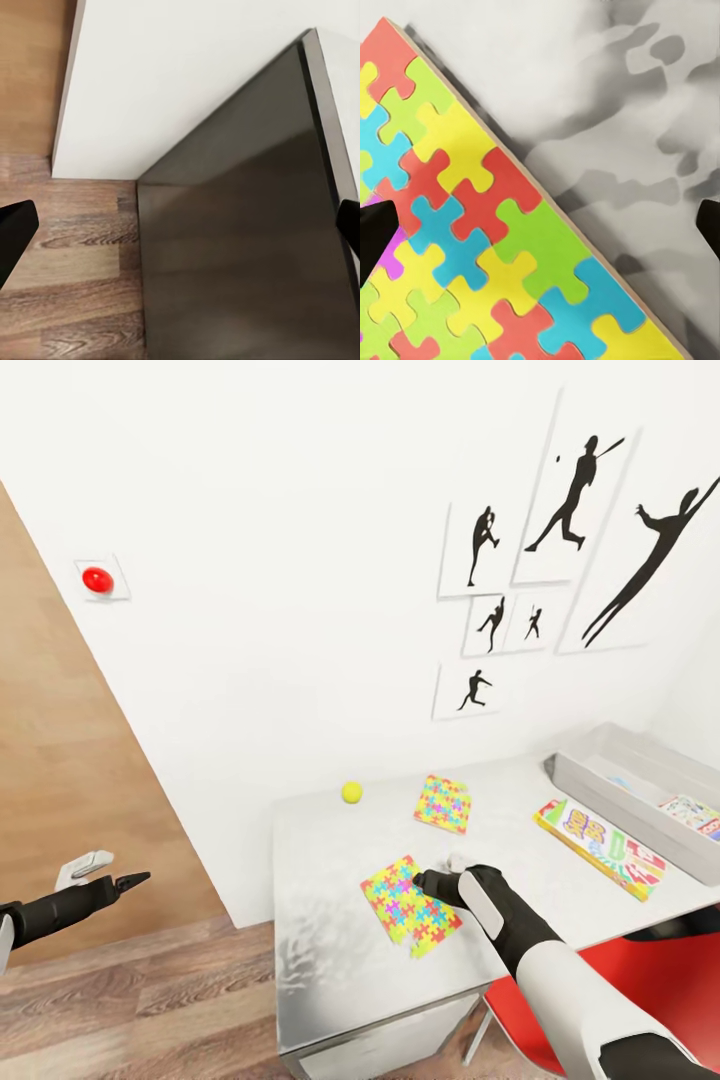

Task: Put all the toys in the child's room - the three board games (two on the bed and one on the table), the two jigsaw puzzles on the table, and the tennis ball on the table - inside the toy box on the table in the child's room.

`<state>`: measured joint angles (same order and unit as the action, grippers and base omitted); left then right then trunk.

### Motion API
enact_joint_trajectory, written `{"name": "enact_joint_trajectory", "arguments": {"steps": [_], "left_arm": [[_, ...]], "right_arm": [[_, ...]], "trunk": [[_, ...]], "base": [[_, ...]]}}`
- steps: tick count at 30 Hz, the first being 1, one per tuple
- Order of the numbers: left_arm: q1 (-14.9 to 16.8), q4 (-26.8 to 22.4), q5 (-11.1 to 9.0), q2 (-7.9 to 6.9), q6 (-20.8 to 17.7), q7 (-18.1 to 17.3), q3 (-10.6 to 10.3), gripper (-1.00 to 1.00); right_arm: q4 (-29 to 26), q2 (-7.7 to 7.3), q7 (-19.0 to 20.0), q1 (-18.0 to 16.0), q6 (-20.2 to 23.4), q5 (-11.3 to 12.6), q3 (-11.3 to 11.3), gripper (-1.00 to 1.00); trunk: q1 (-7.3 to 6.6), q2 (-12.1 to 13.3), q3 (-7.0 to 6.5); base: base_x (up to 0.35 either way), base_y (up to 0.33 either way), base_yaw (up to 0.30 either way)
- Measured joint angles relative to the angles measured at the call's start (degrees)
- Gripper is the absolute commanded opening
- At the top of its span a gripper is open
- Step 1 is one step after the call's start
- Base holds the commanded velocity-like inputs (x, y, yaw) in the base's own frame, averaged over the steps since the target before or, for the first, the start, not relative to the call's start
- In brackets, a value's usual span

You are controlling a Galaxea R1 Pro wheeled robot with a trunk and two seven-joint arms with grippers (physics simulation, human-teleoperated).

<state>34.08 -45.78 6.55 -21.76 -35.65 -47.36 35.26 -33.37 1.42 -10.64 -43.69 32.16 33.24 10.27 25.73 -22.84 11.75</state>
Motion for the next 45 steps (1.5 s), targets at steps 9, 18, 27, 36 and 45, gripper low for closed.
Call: {"name": "enact_joint_trajectory", "arguments": {"steps": [9, 18, 27, 36, 45], "left_arm": [[0.0, 0.0, 0.0, 0.00, 0.0, 0.0, 0.0, 1.00], [0.0, 0.0, 0.0, 0.00, 0.0, 0.0, 0.0, 1.00], [0.0, 0.0, 0.0, 0.00, 0.0, 0.0, 0.0, 1.00], [0.0, 0.0, 0.0, 0.02, 0.0, 0.0, 0.0, 1.00], [0.0, 0.0, 0.0, 0.01, -0.1, 0.0, 0.0, 1.00]], "right_arm": [[-1.2, -0.01, 0.1, 0.0, -0.1, 0.2, 0.0, 1.00], [-1.3, 0.08, 0.0, 0.1, -0.2, 0.1, 0.0, 1.00], [-1.4, 0.02, 0.1, 0.2, -0.5, 0.4, -0.1, 1.00], [-1.5, 0.01, 0.1, 0.2, -0.6, 0.9, 0.0, 1.00], [-1.5, 0.08, 0.1, 0.2, -0.5, 0.4, -0.1, 1.00]], "trunk": [[0.01, 0.0, 0.66], [0.00, 0.0, 0.71], [-0.01, 0.0, 0.71], [0.01, 0.0, 0.71], [0.01, 0.0, 0.71]], "base": [[0.000, 0.076, 0.000], [0.000, 0.049, 0.000], [0.000, 0.005, 0.000], [-0.046, 0.019, 0.000], [-0.027, 0.081, 0.000]]}}
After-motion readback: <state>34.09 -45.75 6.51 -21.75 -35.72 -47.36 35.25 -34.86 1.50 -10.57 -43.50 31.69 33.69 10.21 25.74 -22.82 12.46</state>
